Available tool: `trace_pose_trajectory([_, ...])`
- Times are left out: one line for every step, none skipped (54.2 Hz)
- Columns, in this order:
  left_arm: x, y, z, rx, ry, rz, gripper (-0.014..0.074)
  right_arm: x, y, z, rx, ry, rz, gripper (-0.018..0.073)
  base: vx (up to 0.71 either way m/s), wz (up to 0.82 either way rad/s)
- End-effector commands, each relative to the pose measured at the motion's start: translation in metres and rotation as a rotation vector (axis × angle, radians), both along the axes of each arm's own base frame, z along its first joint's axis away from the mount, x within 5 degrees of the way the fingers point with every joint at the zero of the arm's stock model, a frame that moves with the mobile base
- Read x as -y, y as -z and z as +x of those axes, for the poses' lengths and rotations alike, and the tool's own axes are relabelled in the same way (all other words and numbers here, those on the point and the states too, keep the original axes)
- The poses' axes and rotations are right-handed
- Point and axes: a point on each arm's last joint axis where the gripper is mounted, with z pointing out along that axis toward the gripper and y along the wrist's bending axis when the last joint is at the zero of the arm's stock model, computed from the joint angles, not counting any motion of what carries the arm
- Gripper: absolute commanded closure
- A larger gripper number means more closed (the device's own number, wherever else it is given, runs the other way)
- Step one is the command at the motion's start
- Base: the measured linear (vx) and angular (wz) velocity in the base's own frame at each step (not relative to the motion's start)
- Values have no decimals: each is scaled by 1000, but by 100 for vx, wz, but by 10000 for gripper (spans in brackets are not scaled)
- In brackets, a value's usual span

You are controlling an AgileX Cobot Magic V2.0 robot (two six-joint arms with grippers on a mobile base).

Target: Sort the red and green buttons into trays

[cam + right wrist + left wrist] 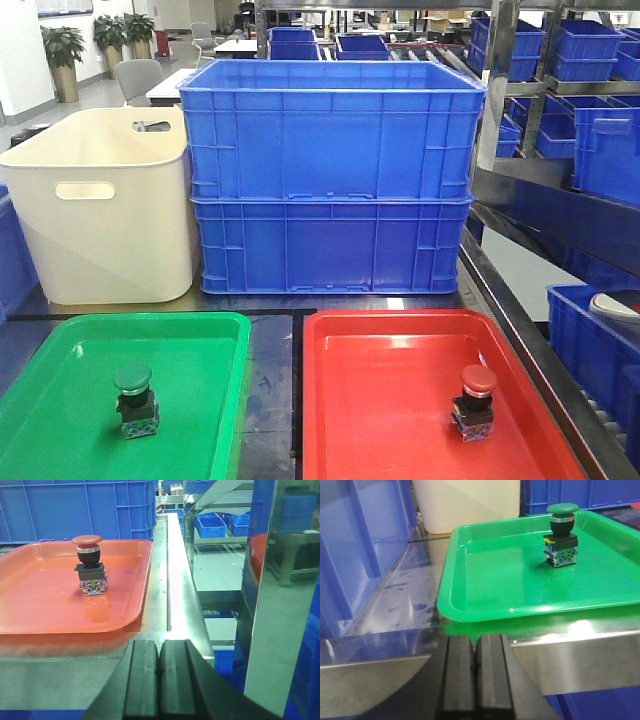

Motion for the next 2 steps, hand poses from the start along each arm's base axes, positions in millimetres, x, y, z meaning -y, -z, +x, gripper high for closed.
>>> trace_pose_trajectory([1,-16,-1,114,9,-5,602,0,-5,0,78,2,-3,570,0,0])
trace_pose_trajectory([1,-16,-1,114,9,-5,602,0,-5,0,78,2,-3,570,0,0])
